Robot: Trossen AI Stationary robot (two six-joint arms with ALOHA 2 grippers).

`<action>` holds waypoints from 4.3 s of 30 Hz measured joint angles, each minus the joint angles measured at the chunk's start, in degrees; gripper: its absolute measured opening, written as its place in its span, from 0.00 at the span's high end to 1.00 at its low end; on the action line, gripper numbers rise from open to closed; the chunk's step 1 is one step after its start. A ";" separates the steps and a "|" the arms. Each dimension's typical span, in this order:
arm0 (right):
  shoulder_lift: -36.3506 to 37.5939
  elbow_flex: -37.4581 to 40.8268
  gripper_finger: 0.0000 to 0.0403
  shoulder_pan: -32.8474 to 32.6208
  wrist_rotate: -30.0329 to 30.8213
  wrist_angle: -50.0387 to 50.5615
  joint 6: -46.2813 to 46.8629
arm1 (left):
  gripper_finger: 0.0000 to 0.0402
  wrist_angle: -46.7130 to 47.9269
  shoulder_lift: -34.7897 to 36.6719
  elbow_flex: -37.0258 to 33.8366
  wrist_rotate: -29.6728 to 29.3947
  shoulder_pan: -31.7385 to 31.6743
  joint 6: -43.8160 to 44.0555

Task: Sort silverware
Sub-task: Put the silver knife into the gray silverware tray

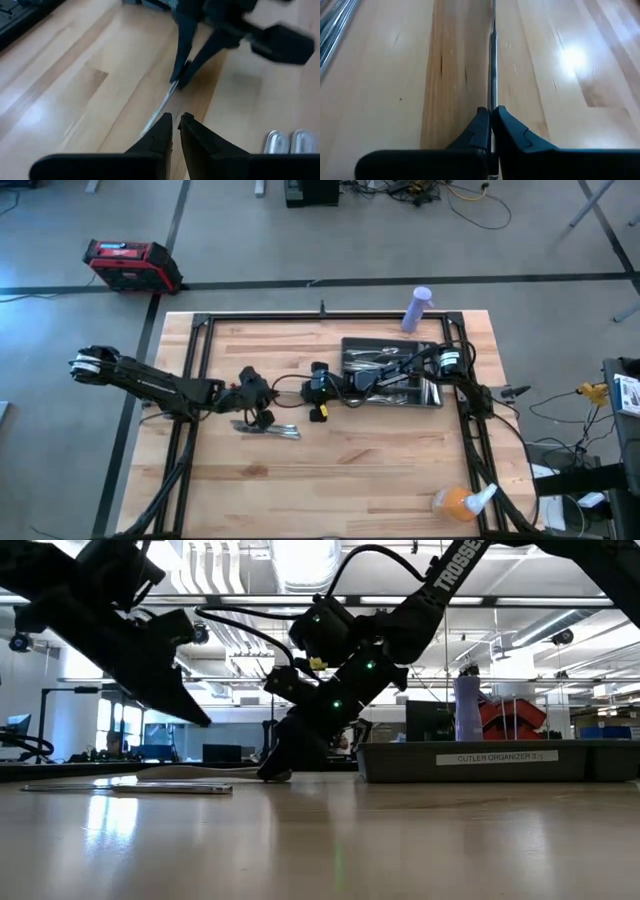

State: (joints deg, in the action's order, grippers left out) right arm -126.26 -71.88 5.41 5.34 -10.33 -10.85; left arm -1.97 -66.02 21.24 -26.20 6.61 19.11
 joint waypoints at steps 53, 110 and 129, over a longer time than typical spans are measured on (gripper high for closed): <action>57.43 19.09 1.00 -22.85 17.81 96.38 109.99 | 0.68 -12.62 4.92 -1.41 -7.83 -0.07 -11.12; 49.33 19.52 0.67 -10.55 26.09 51.67 53.96 | 0.70 -12.56 4.22 -1.45 -7.69 -0.07 -11.08; 12.95 14.28 0.81 -11.40 -7.30 -23.53 4.32 | 0.70 -12.60 4.20 -1.45 -7.69 -0.04 -11.10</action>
State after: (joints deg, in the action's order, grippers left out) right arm -113.31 -57.60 -5.98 -1.95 -33.86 -6.53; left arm -14.57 -61.82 19.79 -33.89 6.57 8.01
